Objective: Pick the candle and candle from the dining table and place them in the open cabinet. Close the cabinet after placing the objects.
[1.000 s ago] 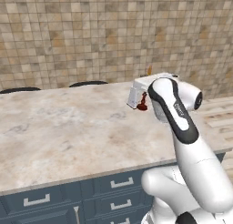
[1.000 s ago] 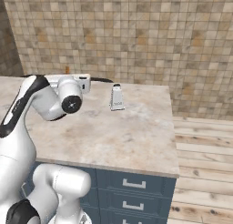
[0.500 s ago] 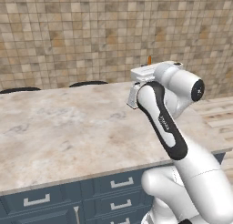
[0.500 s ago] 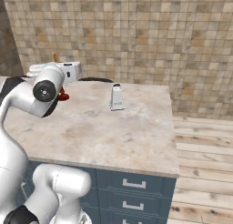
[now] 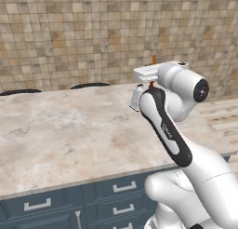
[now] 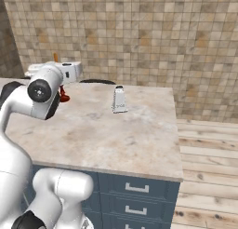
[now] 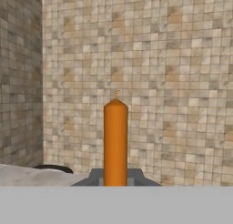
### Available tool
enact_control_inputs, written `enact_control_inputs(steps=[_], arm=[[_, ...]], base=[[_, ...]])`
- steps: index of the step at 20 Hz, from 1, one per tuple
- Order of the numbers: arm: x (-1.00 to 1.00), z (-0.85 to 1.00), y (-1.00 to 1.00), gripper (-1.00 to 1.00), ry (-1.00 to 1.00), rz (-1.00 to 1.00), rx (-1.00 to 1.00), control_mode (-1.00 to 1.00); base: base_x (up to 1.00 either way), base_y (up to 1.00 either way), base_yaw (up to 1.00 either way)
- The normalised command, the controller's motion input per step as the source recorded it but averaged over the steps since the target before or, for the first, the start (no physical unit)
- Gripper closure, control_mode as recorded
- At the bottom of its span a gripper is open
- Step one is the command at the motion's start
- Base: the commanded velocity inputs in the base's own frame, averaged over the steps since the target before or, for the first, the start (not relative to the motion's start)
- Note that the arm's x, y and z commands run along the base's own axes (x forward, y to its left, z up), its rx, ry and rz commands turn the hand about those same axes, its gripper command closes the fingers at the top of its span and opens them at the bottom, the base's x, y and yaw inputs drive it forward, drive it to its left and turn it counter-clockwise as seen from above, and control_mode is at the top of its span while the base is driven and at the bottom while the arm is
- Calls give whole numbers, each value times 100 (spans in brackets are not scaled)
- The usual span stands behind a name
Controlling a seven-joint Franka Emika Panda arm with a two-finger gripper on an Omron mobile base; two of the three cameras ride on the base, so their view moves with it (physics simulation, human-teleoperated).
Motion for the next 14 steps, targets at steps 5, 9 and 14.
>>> enact_control_inputs(steps=[5,9,14], arm=[[-2,0,0,100,0,0,0,100],[0,0,0,100,0,0,0,100],[0,0,0,100,0,0,0,100]], base=[[-15,0,0],[-72,0,3],[-77,0,3]])
